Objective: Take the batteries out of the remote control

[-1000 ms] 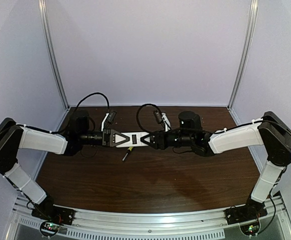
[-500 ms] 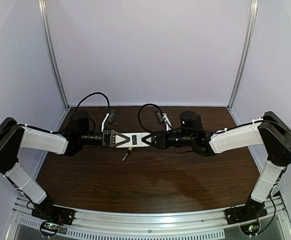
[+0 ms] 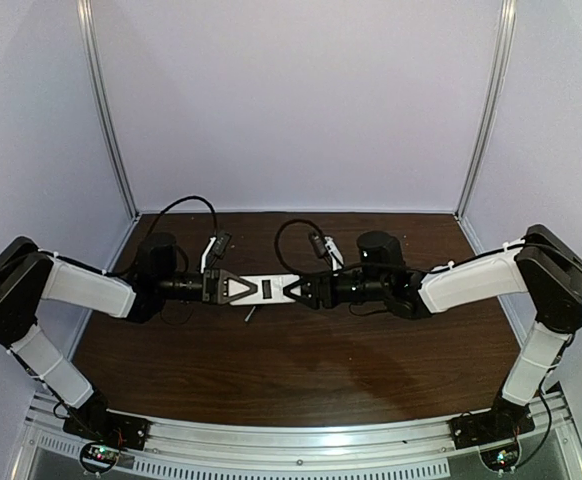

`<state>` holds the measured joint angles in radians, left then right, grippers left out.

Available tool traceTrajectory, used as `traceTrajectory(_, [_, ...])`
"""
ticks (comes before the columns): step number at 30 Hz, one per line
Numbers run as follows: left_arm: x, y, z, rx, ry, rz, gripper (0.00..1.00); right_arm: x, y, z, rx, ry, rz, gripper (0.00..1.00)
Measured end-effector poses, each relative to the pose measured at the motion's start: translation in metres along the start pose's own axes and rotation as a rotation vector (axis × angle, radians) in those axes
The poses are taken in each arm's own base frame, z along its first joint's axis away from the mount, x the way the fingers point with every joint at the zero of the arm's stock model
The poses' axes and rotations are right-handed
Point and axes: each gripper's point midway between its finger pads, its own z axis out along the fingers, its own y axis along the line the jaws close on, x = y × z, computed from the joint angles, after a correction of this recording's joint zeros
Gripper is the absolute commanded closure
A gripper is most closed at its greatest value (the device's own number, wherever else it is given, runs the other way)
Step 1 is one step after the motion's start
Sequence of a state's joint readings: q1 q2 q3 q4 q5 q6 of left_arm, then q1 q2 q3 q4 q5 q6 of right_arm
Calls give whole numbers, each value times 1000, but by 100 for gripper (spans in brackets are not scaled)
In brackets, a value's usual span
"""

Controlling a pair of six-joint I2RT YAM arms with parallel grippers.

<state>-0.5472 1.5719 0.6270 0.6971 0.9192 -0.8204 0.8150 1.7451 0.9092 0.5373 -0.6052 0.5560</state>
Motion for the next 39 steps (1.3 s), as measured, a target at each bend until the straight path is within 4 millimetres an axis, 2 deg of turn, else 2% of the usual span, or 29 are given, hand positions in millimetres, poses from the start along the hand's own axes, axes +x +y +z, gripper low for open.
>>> traceTrajectory(4, [10,2,-3,9,-9,-33,100,7,0,1,26,13,6,34])
traceTrajectory(9, [25,2,-3,27,-14,-78,100,18,10,-2,55,23,4,31])
traceTrajectory(14, [37,-2,-4,49,-20,-111,100,34,17,-4,91,34,17,27])
traceTrajectory(21, [59,-9,-8,76,-34,-164,100,56,17,-8,159,53,49,22])
traceTrajectory(25, [70,-12,-7,89,-30,-191,100,62,25,-10,181,52,45,20])
traceTrajectory(32, [106,7,-3,40,31,-367,100,67,49,-14,203,35,18,20])
traceTrajectory(36, [119,19,-2,6,55,-460,100,65,46,-18,250,16,27,19])
traceTrajectory(39, [124,23,-2,-7,64,-507,100,71,37,-21,310,26,38,19])
